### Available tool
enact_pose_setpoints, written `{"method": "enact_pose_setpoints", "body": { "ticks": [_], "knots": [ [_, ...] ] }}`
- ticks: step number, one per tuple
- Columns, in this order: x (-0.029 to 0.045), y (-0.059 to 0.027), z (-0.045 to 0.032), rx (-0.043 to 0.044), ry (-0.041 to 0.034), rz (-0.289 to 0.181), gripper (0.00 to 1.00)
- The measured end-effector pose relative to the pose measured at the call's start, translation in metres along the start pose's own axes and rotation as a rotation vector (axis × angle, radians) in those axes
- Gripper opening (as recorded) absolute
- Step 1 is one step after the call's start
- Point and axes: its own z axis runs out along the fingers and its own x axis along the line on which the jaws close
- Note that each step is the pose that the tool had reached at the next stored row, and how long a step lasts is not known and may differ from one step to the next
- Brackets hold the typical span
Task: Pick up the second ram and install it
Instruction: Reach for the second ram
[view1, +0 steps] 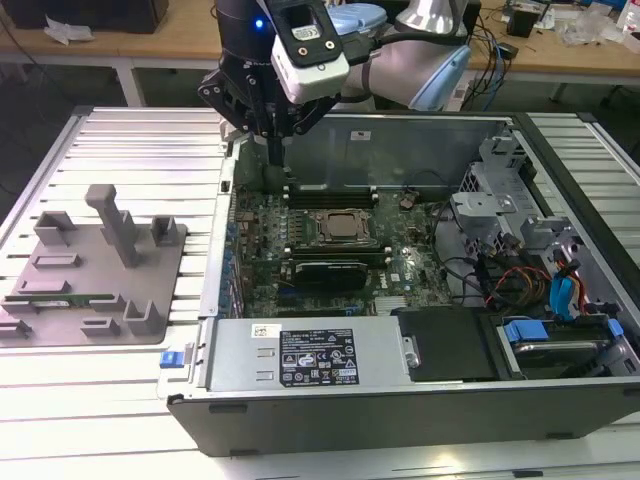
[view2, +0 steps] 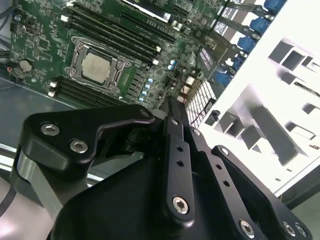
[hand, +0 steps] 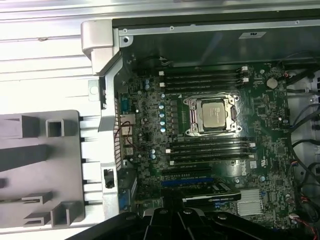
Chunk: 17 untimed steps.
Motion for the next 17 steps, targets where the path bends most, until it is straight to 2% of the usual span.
{"method": "enact_pose_setpoints", "body": {
  "ticks": [17],
  "knots": [
    [0.0224, -0.0017, -0.0003, 0.0, 0.0, 0.0, 0.08]
  ]
}}
